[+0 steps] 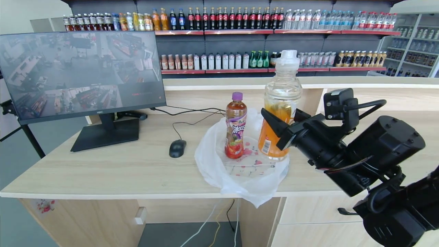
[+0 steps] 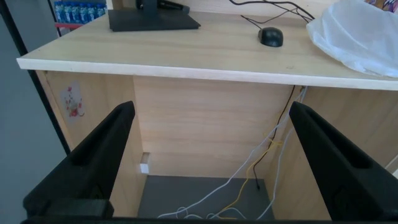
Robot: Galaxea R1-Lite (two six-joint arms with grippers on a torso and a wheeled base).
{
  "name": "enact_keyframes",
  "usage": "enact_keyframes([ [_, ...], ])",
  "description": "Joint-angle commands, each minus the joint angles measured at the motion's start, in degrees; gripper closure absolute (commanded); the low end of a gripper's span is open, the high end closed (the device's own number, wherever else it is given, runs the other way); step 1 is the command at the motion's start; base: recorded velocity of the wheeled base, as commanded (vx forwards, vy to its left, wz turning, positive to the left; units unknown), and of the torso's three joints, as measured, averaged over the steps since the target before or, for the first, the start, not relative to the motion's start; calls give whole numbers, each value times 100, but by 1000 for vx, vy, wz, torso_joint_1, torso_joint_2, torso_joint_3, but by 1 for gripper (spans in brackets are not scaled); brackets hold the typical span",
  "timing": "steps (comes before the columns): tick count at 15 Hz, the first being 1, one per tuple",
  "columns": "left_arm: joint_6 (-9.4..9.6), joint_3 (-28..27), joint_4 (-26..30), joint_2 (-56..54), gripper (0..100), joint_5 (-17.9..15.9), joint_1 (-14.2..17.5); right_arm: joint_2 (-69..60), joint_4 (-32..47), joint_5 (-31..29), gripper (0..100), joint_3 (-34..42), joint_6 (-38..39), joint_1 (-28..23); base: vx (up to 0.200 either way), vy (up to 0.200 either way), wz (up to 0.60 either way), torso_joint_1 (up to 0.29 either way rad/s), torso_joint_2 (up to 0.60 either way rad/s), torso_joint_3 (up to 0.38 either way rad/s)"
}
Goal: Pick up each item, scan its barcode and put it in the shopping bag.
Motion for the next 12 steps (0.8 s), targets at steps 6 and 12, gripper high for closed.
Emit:
enact_keyframes([
  [6, 0, 0, -2, -2, 0, -11, 5, 1370, -14, -225, 100, -889, 69, -28, 0, 0, 0, 0, 0, 0],
  [12, 0, 0, -2, -2, 0, -2, 5, 1845, -14, -304, 100, -1355, 60, -239, 0, 0, 0, 0, 0, 0],
])
